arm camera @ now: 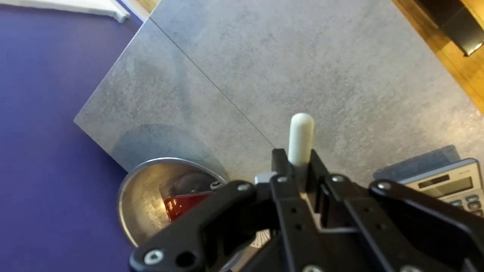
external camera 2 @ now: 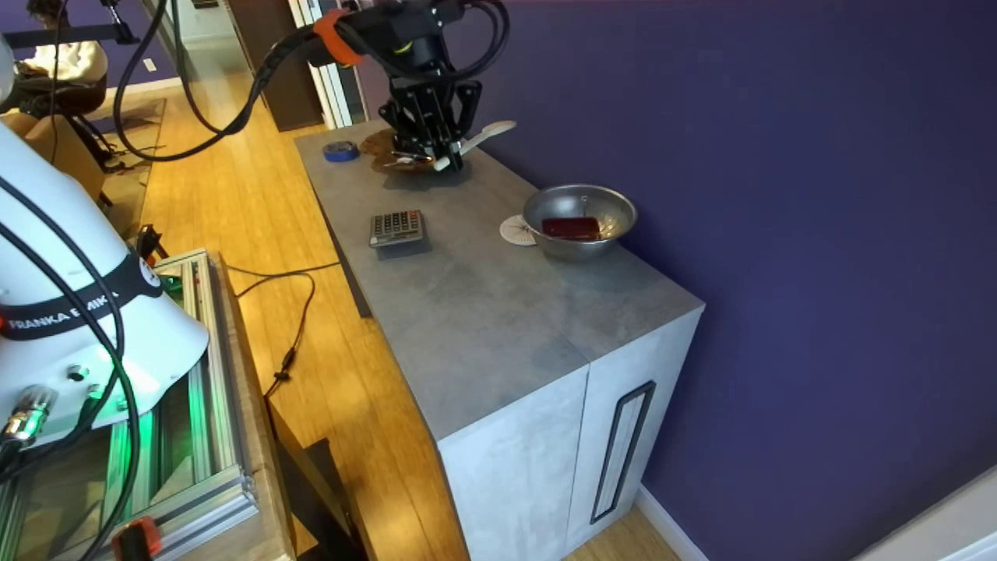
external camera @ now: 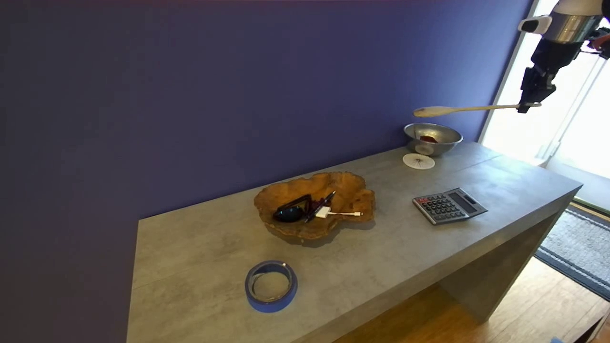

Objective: Put the cooking stick over the silver bowl

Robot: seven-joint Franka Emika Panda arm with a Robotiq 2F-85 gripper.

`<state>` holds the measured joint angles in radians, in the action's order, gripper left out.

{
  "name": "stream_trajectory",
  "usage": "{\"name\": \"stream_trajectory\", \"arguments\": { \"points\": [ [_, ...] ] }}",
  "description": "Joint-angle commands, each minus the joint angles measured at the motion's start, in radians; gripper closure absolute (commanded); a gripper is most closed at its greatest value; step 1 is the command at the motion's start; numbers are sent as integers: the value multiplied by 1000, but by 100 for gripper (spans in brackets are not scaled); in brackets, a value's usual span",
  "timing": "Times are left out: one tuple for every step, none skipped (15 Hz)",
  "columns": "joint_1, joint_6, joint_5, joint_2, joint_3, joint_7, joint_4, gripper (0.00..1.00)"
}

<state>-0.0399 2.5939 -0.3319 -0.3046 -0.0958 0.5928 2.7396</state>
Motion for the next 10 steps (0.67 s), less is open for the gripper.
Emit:
{"name": "stream_trajectory", "arguments": {
  "points": [
    [104, -49, 12, -18, -162, 271, -51, 97],
    [151, -52, 29, -18, -223, 347, -72, 97],
    [202, -52, 50, -7, -282, 423, -97, 97],
    [250, -60, 80, 4, -328, 497, -125, 97],
    [299, -68, 124, 44, -365, 573, -167, 97],
    [341, -90, 179, 79, -389, 650, -214, 97],
    [253, -118, 246, 163, -281, 664, -280, 97],
    [190, -66, 197, 44, -250, 613, -160, 86],
    [185, -86, 227, 75, -232, 640, -199, 86],
    [181, -95, 239, 107, -215, 648, -229, 86]
  ]
}}
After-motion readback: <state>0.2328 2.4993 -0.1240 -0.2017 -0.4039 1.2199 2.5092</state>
